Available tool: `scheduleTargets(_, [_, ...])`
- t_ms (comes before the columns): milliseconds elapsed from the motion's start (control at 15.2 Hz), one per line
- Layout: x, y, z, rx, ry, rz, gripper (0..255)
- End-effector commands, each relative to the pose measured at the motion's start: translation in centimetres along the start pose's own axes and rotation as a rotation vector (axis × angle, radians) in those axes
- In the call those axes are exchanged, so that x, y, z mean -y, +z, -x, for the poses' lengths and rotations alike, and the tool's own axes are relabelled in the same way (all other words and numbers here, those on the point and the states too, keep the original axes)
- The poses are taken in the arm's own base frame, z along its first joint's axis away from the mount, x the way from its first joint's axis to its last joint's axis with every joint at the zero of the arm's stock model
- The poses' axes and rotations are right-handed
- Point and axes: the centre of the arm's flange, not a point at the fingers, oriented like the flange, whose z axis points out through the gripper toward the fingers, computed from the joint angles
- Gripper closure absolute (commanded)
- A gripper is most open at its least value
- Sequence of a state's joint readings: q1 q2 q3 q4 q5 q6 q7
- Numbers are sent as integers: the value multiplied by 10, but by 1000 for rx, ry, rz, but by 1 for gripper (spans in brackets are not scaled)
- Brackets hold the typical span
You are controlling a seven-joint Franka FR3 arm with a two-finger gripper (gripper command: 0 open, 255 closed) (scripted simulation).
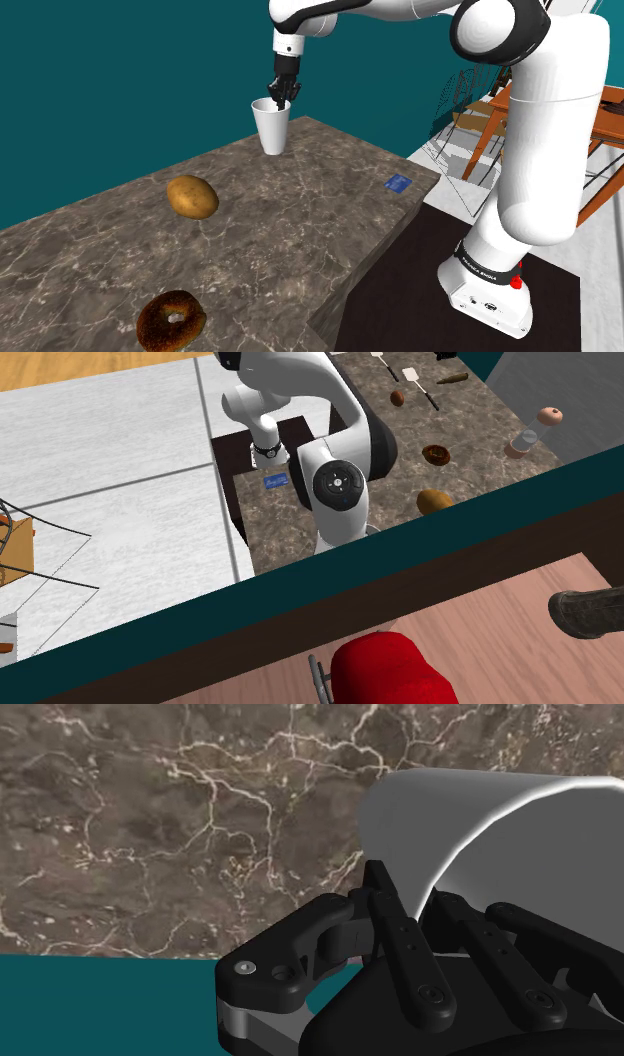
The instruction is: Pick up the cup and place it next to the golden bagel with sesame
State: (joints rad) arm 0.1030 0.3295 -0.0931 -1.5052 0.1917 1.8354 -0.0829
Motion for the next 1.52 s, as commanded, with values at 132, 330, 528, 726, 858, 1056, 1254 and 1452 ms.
scheduleTargets(132, [3, -20, 0, 0, 0, 0, 255])
scheduleTargets(330, [6, -36, 0, 0, 0, 0, 255])
scheduleTargets(528, [8, -51, -1, 0, 0, 0, 255])
scheduleTargets(726, [11, -67, -1, 0, 0, 0, 255])
scheduleTargets(858, [12, -77, -1, 0, 0, 0, 255])
scheduleTargets(1056, [15, -93, -1, 0, 0, 0, 255])
scheduleTargets(1254, [42, -98, 27, 0, 0, 0, 255])
scheduleTargets(1452, [69, -104, 55, 0, 0, 0, 255])
